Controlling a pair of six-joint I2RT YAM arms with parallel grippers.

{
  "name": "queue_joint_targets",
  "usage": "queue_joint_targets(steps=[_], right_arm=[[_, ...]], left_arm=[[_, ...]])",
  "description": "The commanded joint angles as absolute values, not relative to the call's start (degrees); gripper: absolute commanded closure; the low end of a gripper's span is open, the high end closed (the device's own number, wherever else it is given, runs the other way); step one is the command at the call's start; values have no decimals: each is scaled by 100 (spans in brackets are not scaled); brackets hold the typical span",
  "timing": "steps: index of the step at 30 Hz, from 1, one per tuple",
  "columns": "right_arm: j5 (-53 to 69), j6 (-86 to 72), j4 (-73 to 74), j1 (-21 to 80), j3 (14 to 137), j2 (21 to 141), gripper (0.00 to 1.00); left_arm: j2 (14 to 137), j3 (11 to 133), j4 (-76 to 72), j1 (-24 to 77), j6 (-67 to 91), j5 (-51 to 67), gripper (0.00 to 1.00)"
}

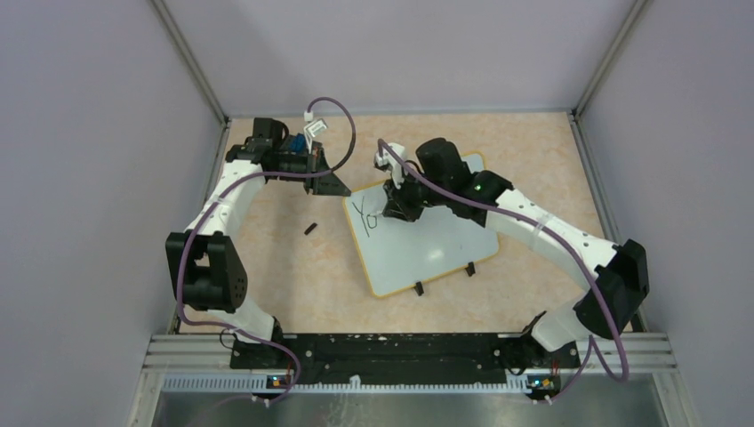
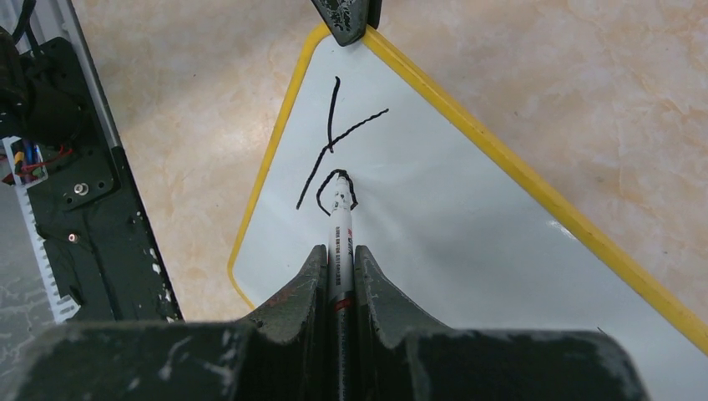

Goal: Write a sentence on the whiteboard

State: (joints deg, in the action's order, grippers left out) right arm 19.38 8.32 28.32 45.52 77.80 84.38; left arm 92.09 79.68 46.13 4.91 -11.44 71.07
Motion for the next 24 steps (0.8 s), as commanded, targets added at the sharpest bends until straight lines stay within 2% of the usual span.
queue_joint_targets(steps=[1,11,24], right_arm=[[1923,831,2675,4608,8033,8492,100],[2266,773,2763,4403,7762,7998,100],[2013,895,2725,4315,7588,8048,100]], left_arm=[[9013,7909,4660,545,-1120,7224,100],[9007,7915,4651,545,-1099,7208,100],[8987,7906,4652,545,-1096,7186,100]])
